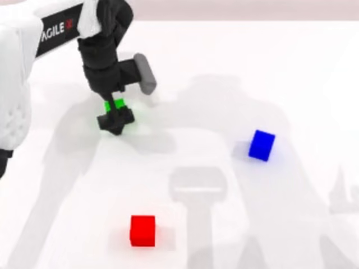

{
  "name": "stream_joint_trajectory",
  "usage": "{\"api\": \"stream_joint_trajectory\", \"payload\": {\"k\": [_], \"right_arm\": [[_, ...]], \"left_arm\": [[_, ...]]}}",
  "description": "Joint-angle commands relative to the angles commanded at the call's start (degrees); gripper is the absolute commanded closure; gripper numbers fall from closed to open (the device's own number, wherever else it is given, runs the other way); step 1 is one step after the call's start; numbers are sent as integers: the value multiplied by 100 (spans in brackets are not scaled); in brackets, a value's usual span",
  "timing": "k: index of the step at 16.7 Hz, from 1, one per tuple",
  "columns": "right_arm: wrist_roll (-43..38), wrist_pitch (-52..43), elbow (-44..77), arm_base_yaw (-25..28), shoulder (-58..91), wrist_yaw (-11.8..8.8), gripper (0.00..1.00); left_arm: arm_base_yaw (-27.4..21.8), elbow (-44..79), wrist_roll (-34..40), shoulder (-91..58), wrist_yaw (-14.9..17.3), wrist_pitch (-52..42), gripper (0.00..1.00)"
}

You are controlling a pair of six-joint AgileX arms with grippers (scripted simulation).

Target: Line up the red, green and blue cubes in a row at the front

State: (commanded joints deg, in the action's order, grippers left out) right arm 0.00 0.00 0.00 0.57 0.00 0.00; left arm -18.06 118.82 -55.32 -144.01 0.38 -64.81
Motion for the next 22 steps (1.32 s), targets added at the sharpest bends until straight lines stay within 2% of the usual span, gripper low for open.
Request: {"api": "stream_joint_trajectory", "payload": {"k": [1, 14, 22], "right_arm": [[0, 0, 0, 0, 0, 0, 0], [0, 0, 0, 0, 0, 0, 0], [0, 0, 0, 0, 0, 0, 0]], "left_arm": [[0, 0, 0, 0, 0, 0, 0], [0, 0, 0, 0, 0, 0, 98], [0, 0, 0, 0, 0, 0, 100]]}}
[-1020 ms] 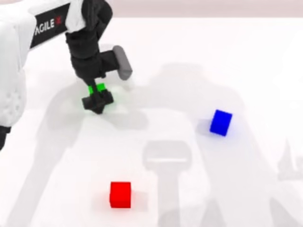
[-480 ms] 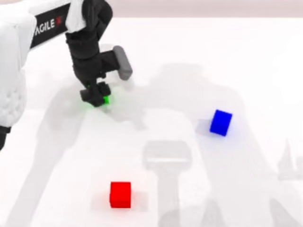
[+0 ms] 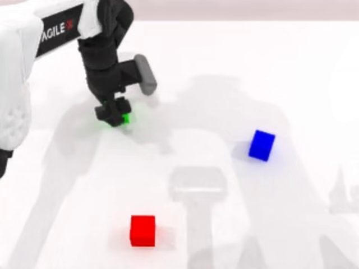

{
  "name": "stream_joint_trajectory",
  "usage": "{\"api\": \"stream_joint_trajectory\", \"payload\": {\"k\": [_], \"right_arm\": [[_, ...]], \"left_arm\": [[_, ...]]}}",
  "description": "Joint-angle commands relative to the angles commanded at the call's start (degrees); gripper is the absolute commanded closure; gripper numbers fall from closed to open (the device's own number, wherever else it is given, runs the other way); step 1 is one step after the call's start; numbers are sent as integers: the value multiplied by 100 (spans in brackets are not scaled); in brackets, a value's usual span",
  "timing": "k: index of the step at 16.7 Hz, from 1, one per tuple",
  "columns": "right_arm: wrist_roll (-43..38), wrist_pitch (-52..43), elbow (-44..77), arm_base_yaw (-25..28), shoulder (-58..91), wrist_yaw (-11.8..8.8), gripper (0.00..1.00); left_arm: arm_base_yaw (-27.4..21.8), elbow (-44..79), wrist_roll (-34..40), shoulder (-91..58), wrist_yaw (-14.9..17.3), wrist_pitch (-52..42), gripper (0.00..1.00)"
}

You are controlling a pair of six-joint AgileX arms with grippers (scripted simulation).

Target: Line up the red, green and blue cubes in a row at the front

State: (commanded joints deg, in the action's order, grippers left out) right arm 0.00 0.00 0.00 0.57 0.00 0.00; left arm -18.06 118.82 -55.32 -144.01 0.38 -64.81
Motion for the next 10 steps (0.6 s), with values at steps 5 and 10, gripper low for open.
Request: {"api": "stream_joint_trajectory", "payload": {"k": [5, 10], "right_arm": [[0, 0, 0, 0, 0, 0, 0], [0, 0, 0, 0, 0, 0, 0]], "left_arm": [[43, 399, 31, 130, 29, -485, 100], [108, 1273, 35, 221, 29, -1486, 100]]}}
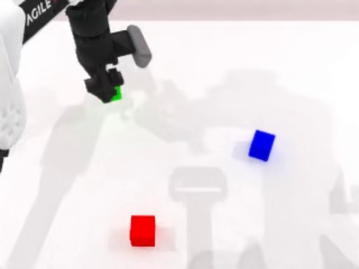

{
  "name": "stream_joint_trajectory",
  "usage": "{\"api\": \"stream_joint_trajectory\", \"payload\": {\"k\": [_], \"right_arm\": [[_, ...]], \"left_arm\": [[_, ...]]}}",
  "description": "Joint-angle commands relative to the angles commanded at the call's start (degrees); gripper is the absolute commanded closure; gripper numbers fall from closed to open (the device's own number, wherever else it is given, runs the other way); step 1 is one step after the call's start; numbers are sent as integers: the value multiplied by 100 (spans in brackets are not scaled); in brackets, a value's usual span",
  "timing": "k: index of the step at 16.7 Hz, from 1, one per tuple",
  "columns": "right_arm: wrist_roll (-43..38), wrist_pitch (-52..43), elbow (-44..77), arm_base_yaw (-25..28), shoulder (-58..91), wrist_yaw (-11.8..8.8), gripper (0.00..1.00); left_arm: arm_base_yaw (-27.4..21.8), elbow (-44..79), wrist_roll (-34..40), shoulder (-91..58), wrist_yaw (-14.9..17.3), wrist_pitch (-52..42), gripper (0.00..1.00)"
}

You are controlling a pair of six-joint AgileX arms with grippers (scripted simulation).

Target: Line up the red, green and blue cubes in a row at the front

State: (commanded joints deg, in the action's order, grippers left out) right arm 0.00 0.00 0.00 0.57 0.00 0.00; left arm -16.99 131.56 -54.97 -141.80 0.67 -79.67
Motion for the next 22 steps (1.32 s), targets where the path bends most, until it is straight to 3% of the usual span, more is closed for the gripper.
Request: {"api": "stream_joint_trajectory", "payload": {"k": [5, 8, 18, 22], "right_arm": [[0, 0, 0, 0, 0, 0, 0], [0, 0, 0, 0, 0, 0, 0], [0, 0, 0, 0, 0, 0, 0], [0, 0, 0, 0, 0, 0, 0]], "left_arm": [[-40, 34, -1, 10, -3, -36, 100], [-369, -357, 165, 321, -8, 111, 100], [-2977, -3902, 1460, 2628, -22, 1175, 100], [-3544, -4511, 1733, 3128, -33, 1412, 100]]}}
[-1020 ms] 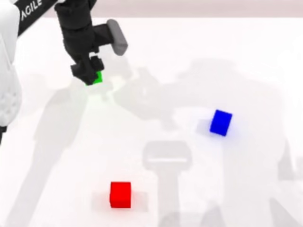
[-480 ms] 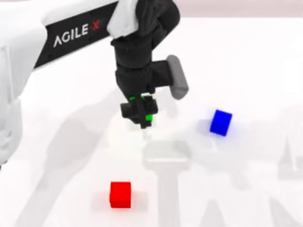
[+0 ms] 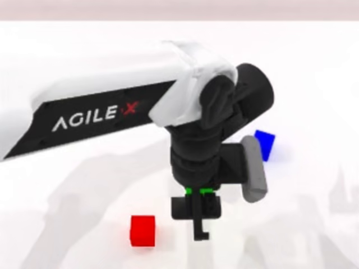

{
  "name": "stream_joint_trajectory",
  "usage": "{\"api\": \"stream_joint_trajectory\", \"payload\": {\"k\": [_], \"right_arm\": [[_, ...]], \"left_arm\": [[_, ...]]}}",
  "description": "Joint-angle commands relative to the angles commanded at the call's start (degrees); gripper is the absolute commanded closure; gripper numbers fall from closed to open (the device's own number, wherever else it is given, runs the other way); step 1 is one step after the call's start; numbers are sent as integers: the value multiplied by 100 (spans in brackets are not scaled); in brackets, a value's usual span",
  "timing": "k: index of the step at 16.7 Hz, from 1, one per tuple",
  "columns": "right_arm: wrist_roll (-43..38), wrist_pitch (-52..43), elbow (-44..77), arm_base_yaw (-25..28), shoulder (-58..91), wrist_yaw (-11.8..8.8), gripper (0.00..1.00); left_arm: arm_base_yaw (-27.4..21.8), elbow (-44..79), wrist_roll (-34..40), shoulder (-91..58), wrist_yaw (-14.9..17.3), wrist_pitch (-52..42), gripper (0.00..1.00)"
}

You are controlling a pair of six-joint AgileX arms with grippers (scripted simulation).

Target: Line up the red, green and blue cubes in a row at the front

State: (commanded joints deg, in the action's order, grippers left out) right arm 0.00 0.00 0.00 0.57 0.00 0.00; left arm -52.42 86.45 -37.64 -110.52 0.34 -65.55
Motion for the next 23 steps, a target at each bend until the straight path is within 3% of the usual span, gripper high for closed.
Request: {"api": "stream_joint_trajectory", "payload": {"k": [6, 12, 17, 23], "right_arm": [[0, 0, 0, 0, 0, 0, 0], [0, 0, 0, 0, 0, 0, 0], [0, 0, 0, 0, 0, 0, 0], [0, 0, 0, 0, 0, 0, 0]], "left_arm": [[11, -67, -7, -49, 4, 84, 100], [-26, -766, 29, -451, 3, 1257, 100], [-41, -891, 30, -537, 3, 1430, 100], [-41, -891, 30, -537, 3, 1430, 55]]}}
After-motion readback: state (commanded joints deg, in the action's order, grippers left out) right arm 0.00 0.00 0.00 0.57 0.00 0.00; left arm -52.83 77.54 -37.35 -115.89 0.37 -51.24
